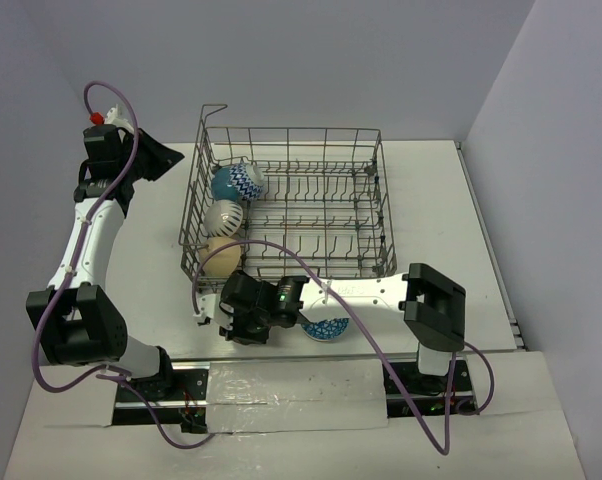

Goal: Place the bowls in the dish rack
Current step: Pick up the bowl from the bowl.

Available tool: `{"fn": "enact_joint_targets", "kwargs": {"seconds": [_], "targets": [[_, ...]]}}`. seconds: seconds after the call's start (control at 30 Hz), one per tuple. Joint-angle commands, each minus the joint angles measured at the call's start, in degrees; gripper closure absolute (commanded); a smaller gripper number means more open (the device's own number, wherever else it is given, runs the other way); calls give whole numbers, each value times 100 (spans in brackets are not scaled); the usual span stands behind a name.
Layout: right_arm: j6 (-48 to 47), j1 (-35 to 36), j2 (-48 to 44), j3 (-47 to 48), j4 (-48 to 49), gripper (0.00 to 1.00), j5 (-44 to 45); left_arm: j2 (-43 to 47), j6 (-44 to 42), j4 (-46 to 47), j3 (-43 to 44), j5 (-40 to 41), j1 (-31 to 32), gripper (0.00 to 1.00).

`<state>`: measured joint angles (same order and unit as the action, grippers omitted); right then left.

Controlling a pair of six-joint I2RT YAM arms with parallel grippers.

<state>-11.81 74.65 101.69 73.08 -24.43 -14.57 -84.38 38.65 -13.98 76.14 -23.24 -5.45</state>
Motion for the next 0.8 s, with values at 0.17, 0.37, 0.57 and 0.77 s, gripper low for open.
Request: {"fn": "enact_joint_targets", "kwargs": {"seconds": [0.17, 0.37, 0.57, 0.77], "targets": [[39, 23, -141, 84, -54, 98, -81, -17, 63, 317, -46, -163, -26, 88], [56, 23, -193, 110, -97, 100, 94, -8, 72, 317, -38, -163, -26, 88], [153, 14, -404, 172, -98, 100, 279, 0, 72, 317, -38, -163, -26, 89], [171, 14, -711, 242, -106, 100, 375, 0, 72, 325, -46, -163, -26, 91]]}}
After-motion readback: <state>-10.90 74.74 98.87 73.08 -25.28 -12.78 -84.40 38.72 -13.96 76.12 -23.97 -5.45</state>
